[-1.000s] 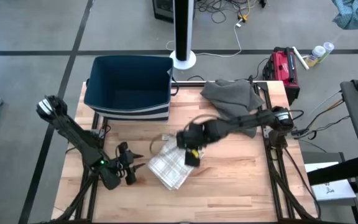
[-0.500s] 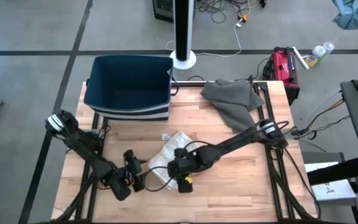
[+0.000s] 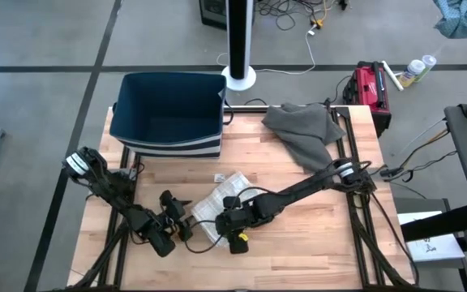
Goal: Fold towel
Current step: Stack the white patterned kitchen towel on top of the orange towel
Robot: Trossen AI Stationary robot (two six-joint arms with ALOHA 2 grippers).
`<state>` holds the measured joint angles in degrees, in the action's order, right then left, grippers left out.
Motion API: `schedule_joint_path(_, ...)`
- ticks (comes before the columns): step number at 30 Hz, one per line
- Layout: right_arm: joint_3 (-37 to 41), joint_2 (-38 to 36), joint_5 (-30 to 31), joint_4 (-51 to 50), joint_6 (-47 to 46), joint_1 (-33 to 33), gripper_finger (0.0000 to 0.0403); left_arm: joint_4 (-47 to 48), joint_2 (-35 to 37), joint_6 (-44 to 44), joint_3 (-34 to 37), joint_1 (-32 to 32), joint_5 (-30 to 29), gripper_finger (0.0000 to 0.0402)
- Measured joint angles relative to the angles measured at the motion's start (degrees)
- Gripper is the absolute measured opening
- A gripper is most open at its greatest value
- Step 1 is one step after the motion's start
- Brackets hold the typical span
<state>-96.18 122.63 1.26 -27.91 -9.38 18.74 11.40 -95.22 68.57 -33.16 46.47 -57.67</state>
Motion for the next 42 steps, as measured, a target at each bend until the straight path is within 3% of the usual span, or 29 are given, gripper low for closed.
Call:
schedule_joint_path(8, -0.07, -2.37, 1.0, -3.37, 10.4, 4.64, 0.0216, -0.49, 0.0, 3.76, 1.46, -0.06, -0.51, 0.0208)
schedule_joint_path(16, 0.04, 2.28, 19.41, 1.36, 22.26, 7.63, 0.0213, -2.69, -0.57, 3.79, 1.48, -0.2, -0.04, 0.018)
schedule_joint_path(23, 0.02, 2.77, 16.21, 3.21, 26.83, 8.32, 0.0232, -4.12, -2.93, 4.07, 1.48, -0.51, 0.84, 0.0155)
schedule_joint_path(33, 0.57, 5.31, 15.88, 6.71, 31.69, 7.45, 0.0234, -6.95, -5.62, 4.18, 1.41, -0.68, 0.14, 0.016)
schedule_joint_path(42, 0.28, 6.09, 19.35, 7.61, 31.24, 7.63, 0.0232, -7.16, -5.16, 3.86, 1.41, -1.0, 0.98, 0.0145)
